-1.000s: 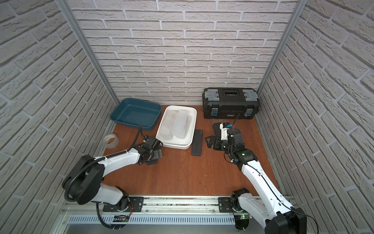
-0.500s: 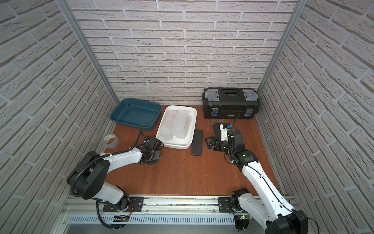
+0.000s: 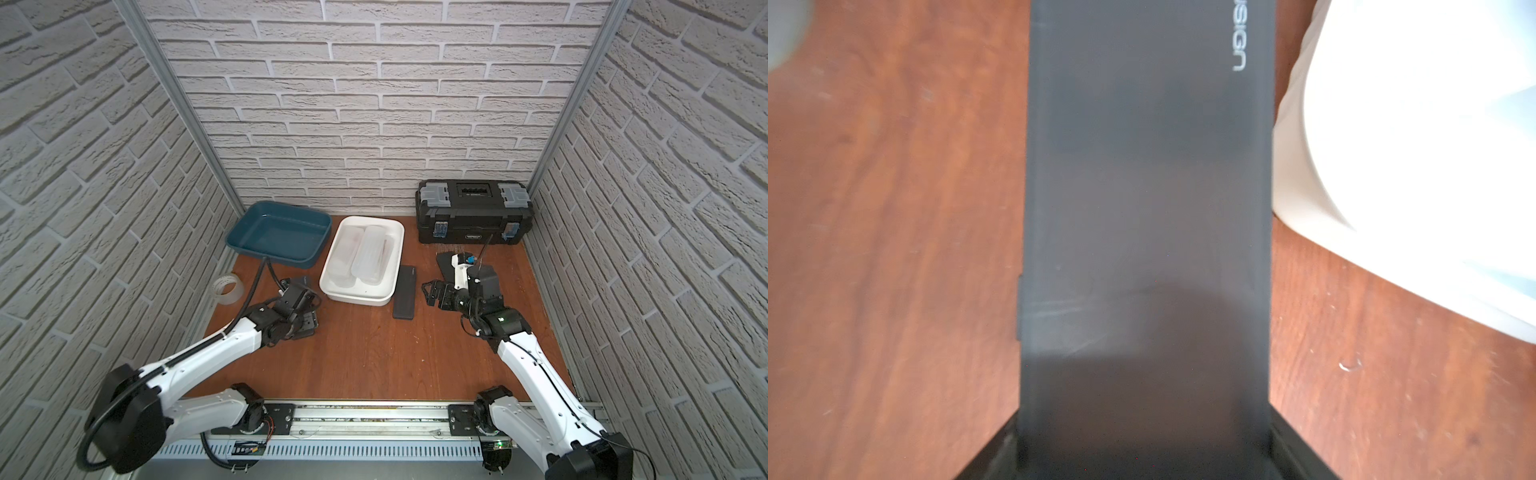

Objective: Place the pencil cases by color into the storage box
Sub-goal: Pick up the pencil case from the center of the board, then place the pencil case at the storage box.

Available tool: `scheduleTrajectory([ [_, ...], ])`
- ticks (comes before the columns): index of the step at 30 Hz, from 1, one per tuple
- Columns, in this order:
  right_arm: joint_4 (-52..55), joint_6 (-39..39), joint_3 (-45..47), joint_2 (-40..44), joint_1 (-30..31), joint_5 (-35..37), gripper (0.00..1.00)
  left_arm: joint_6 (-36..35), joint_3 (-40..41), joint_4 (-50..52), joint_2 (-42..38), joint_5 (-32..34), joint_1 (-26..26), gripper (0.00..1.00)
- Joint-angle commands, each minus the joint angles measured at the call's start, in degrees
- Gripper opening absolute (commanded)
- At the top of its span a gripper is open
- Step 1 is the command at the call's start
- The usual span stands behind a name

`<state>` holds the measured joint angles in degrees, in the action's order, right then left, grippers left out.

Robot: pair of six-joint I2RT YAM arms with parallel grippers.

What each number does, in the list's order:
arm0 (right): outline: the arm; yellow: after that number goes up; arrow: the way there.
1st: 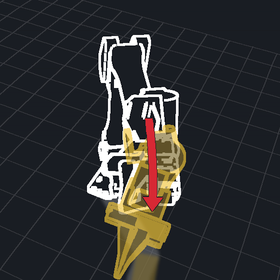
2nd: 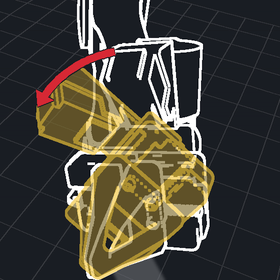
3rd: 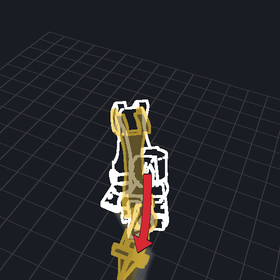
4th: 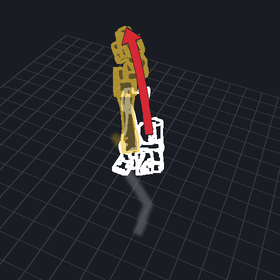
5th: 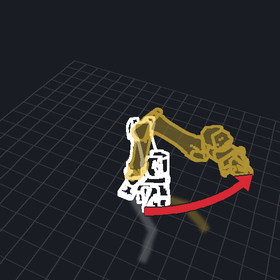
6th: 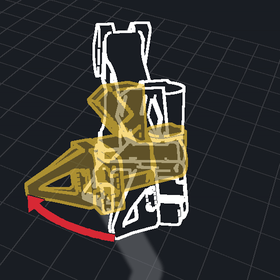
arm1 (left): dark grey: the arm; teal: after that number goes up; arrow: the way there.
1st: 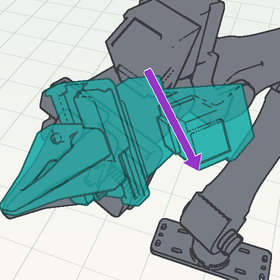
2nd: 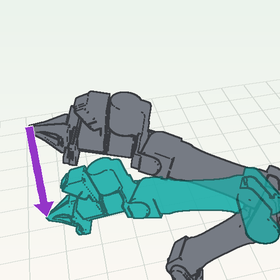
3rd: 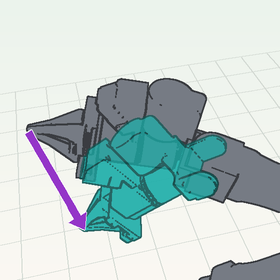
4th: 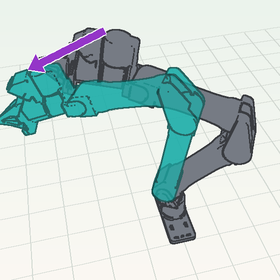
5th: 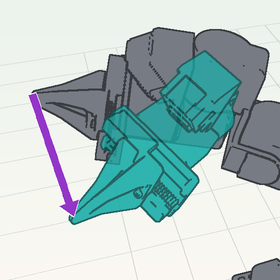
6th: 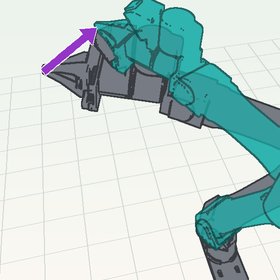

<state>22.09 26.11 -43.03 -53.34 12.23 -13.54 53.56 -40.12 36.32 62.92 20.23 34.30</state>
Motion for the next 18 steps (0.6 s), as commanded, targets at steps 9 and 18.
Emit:
scheduleTrajectory([
  [9,-2.14,-0.42,0.60,0.52,0.81,-0.38,0.98,-8.64,-15.62,12.73,-2.06,5.86,-2.93,0.59],
  [18,-2.31,-0.35,0.93,0.00,1.15,-0.32,0.98,-24.62,-28.97,4.24,11.45,-4.65,-19.65,0.60],
])
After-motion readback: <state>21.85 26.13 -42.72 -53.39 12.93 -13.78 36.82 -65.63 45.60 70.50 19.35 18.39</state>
